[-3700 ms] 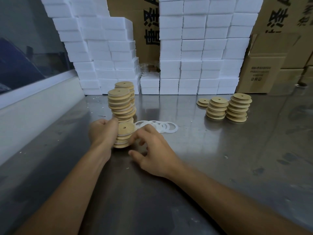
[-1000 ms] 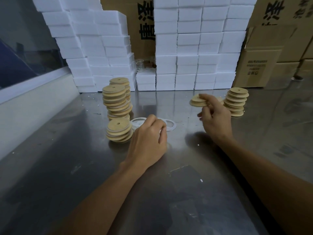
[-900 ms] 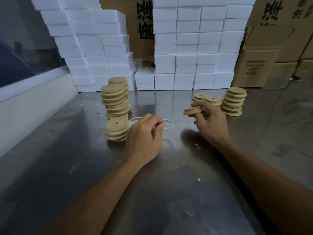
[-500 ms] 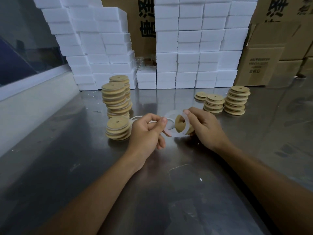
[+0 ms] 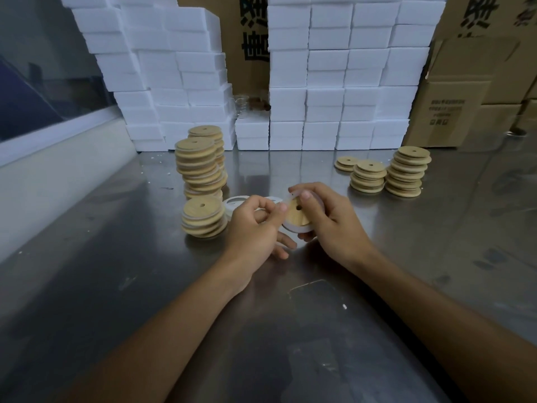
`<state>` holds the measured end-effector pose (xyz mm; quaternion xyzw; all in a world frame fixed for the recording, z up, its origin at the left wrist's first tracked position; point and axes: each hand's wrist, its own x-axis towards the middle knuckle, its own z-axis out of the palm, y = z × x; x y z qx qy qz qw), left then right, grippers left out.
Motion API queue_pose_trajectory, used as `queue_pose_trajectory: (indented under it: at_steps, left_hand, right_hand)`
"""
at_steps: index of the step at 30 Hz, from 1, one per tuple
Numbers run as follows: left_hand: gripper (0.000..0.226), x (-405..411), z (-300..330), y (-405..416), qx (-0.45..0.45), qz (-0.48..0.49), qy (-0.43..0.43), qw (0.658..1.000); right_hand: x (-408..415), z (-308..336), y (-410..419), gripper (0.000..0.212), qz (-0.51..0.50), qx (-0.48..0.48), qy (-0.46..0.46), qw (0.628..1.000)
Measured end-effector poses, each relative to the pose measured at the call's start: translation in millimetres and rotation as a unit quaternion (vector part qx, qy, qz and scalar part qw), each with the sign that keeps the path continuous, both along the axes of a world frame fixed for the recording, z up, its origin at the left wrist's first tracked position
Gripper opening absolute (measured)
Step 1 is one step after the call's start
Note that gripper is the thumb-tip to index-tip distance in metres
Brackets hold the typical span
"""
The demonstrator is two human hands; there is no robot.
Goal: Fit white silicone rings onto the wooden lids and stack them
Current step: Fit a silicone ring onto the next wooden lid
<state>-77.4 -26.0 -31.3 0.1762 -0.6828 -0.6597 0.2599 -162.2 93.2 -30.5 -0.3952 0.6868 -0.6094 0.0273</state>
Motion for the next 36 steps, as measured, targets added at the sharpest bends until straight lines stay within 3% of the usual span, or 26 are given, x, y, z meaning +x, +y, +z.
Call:
queue_pose_trajectory:
  at_steps: [6, 14, 20, 25, 30, 36]
  left_hand:
    - [0.015, 2, -2, 2, -0.04, 0.036, 0.039, 0.998]
    - [0.024, -1, -10, 2, -0.135, 0.089, 0.042, 0.986]
    - [0.026, 1, -7, 4, -0.21, 0.123, 0.056, 0.968]
    - [0.025, 3, -2, 2, -0.221, 0.143, 0.055, 0.963]
    - [0.019, 2, -2, 0, -0.192, 0.143, 0.052, 0.97]
    - [0.025, 0, -4, -5, -0.123, 0.119, 0.052, 0.984]
  right_hand:
    - [1, -1, 0, 0.03, -0.028, 0.052, 0.054, 0.997]
    - [0, -2, 0, 0.013, -0.101, 0.052, 0.109, 0.988]
    - [-2, 0, 0, 0.008, -0.084, -0.016, 0.02, 0.996]
    - [-2, 1, -1, 0.008, -0.059, -0.043, -0.026, 0.997]
    - [-5, 3, 3, 0.002, -0.027, -0.04, -0.058, 0.997]
    - [-8, 7, 9, 0.01, -0.011, -0.011, -0.102, 0.995]
